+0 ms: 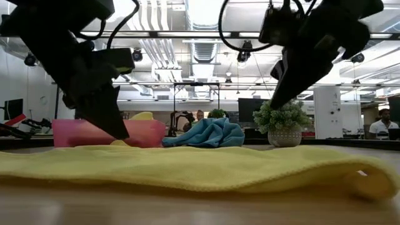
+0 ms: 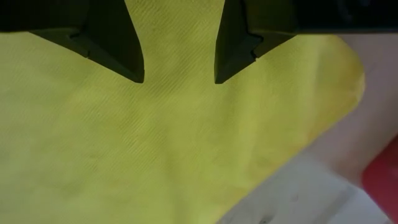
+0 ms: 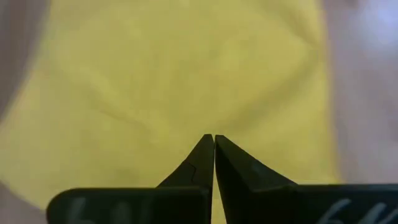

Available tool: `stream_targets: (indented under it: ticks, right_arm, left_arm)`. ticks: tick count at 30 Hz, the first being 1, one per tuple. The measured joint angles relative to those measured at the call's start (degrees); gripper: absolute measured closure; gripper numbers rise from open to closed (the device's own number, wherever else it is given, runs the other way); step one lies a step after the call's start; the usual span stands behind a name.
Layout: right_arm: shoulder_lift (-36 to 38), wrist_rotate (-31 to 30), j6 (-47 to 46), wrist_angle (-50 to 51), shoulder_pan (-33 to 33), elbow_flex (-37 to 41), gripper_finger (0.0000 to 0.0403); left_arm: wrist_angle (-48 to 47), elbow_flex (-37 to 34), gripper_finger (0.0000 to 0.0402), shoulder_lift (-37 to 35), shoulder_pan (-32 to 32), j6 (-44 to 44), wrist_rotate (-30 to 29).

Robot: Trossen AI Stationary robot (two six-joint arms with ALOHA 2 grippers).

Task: Fold microfiber towels
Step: Fold the yellow towel

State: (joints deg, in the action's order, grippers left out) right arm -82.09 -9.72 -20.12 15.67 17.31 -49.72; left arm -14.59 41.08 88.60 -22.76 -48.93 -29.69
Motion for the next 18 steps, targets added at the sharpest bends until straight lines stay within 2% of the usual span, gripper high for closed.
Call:
stream_targets:
  ticks: [6, 15, 18]
  right_arm:
    - [-4.11, 2.59, -0.11, -7.97, 2.12, 1.29, 0.0394]
    - [-11.58, 2.58, -2.88, -2.61, 2.83, 1.24, 0.0394]
    - [-11.45, 0.12, -2.99, 0.46, 2.83, 1.17, 0.0394]
  left_arm:
    - [-0.19, -0.07, 0.0221, -0.31, 0.00, 1.31, -0.03]
    - [-0.79, -0.37, 0.0221, -0.35, 0.00, 1.31, -0.30]
    - [-2.58, -0.48, 0.0221, -0.35, 0.00, 1.27, 2.66]
